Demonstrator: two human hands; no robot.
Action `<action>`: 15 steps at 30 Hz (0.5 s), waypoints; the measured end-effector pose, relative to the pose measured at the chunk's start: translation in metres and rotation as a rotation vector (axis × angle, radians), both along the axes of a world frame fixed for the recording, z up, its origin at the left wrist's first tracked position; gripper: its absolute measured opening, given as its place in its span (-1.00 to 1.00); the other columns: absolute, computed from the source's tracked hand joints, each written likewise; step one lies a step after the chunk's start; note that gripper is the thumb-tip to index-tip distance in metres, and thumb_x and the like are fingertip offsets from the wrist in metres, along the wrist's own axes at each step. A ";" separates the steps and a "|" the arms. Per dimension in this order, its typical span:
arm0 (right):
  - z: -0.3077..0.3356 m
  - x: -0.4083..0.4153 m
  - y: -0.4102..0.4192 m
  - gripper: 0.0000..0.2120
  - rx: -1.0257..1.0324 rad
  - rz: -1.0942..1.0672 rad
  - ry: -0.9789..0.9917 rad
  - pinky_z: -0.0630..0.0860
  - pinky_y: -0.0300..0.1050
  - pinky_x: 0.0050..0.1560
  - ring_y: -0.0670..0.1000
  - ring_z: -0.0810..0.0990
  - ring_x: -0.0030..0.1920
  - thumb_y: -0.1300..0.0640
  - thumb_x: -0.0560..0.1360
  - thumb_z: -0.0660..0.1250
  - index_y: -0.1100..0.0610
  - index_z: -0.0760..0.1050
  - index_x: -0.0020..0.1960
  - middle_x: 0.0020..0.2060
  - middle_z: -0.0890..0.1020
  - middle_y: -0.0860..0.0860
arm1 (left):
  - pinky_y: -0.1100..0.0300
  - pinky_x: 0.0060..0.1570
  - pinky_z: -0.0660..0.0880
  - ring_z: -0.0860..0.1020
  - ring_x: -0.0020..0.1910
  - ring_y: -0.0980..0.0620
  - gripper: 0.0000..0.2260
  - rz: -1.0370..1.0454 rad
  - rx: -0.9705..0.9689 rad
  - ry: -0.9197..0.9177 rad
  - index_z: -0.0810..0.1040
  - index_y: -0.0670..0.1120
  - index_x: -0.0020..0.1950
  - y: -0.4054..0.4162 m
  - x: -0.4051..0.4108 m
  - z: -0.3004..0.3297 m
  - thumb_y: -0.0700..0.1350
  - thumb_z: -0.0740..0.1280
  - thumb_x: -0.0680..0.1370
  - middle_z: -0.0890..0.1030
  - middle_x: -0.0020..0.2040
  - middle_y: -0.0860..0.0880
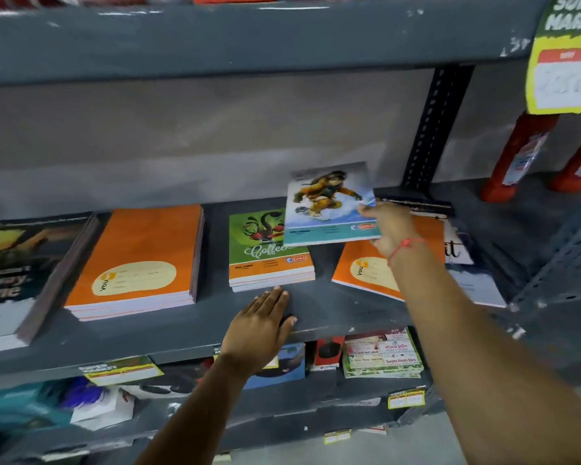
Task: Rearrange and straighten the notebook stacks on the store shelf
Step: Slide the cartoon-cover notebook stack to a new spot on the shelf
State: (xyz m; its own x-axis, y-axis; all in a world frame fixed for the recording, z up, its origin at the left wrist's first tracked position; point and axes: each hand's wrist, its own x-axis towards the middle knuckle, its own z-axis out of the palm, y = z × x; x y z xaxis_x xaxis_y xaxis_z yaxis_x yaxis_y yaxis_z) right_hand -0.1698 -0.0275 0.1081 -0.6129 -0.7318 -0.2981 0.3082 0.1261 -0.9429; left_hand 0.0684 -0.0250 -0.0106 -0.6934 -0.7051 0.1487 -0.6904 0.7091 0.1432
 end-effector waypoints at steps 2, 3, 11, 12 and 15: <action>-0.009 0.026 -0.017 -0.76 -0.001 0.071 0.010 0.44 -0.28 -0.49 -0.04 0.55 -0.52 0.35 0.47 0.31 0.14 0.37 -0.32 -0.36 0.49 0.06 | 0.09 -0.03 0.60 0.65 0.05 -0.06 -0.40 0.022 -0.039 0.009 0.62 -0.17 0.13 -0.001 0.020 0.004 0.09 -0.15 0.61 0.67 0.12 -0.13; -0.016 0.038 -0.026 -0.75 0.012 0.104 0.020 0.44 -0.30 -0.51 -0.04 0.54 -0.52 0.36 0.46 0.31 0.15 0.37 -0.33 -0.37 0.49 0.07 | 0.09 -0.06 0.60 0.67 0.02 -0.04 -0.36 0.035 -0.046 0.002 0.63 -0.16 0.10 -0.003 0.029 0.003 0.09 -0.20 0.61 0.68 0.09 -0.11; -0.061 0.078 -0.066 -0.66 0.229 0.173 0.356 0.49 -0.11 -0.17 0.11 0.55 -0.21 0.21 0.40 0.42 0.13 0.34 -0.46 -0.29 0.54 0.15 | 0.11 -0.02 0.59 0.67 0.01 -0.01 -0.36 0.039 -0.057 0.053 0.64 -0.15 0.09 -0.010 0.041 -0.002 0.07 -0.21 0.61 0.69 0.06 -0.09; -0.064 0.079 -0.064 -0.64 0.256 0.172 0.448 0.47 -0.21 -0.31 0.10 0.53 -0.27 0.16 0.40 0.42 0.12 0.33 -0.47 -0.34 0.53 0.11 | 0.10 -0.02 0.59 0.67 0.02 -0.02 -0.36 0.031 -0.057 0.060 0.64 -0.16 0.09 -0.011 0.041 -0.003 0.07 -0.20 0.60 0.69 0.06 -0.10; -0.069 0.080 -0.059 -0.65 0.338 0.190 0.691 0.28 -0.31 -0.59 -0.02 0.51 -0.41 0.01 0.43 0.39 0.15 0.36 -0.41 -0.38 0.53 0.04 | 0.08 -0.02 0.60 0.67 0.02 -0.03 -0.36 0.029 -0.038 0.055 0.64 -0.17 0.09 -0.011 0.042 -0.002 0.07 -0.19 0.60 0.69 0.06 -0.11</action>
